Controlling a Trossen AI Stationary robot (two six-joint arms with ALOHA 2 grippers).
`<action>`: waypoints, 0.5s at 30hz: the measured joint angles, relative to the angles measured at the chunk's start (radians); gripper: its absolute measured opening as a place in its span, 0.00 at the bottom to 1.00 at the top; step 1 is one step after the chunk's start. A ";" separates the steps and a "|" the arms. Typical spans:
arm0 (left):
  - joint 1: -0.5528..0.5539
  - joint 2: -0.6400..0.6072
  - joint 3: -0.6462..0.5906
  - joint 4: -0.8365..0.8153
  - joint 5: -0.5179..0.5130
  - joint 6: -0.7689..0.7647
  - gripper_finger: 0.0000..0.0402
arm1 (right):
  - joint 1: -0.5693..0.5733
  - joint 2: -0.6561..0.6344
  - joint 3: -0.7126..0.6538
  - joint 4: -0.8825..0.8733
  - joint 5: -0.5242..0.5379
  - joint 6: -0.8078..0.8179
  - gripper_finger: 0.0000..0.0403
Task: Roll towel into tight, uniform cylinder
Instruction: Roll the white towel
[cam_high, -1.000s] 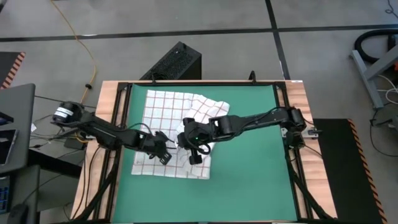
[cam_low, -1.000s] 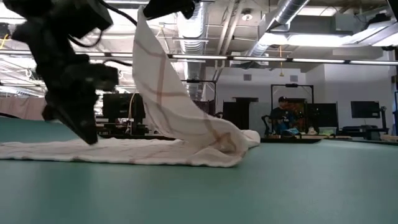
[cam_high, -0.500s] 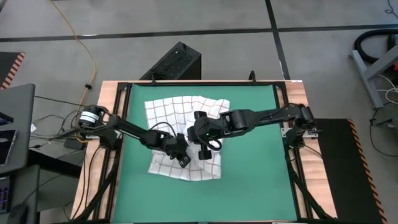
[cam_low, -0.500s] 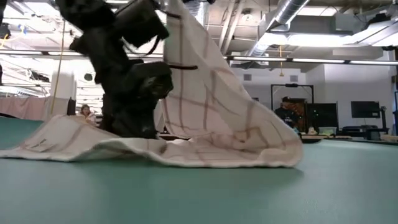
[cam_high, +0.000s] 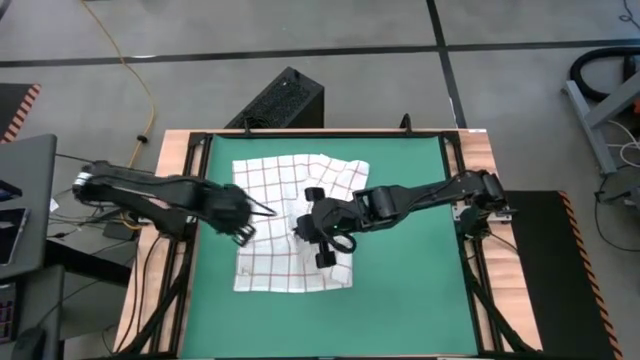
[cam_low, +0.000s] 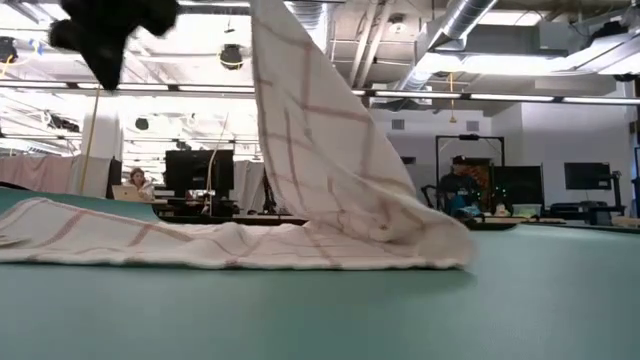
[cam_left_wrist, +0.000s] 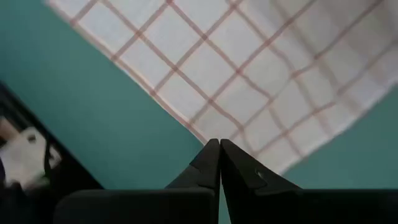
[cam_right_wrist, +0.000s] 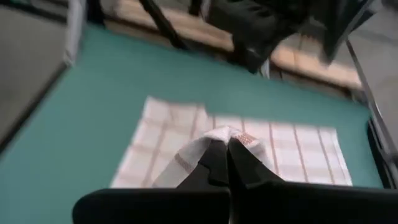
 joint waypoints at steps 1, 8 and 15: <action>-0.022 -0.040 0.001 -0.010 -0.015 -0.051 0.00 | 0.000 0.000 -0.009 0.046 -0.015 -0.007 0.00; -0.181 -0.185 -0.004 -0.051 -0.171 -0.297 0.00 | -0.003 0.072 -0.012 0.262 -0.163 -0.069 0.00; -0.203 -0.203 -0.004 -0.077 -0.243 -0.336 0.00 | -0.020 0.202 -0.013 0.393 -0.266 -0.069 0.00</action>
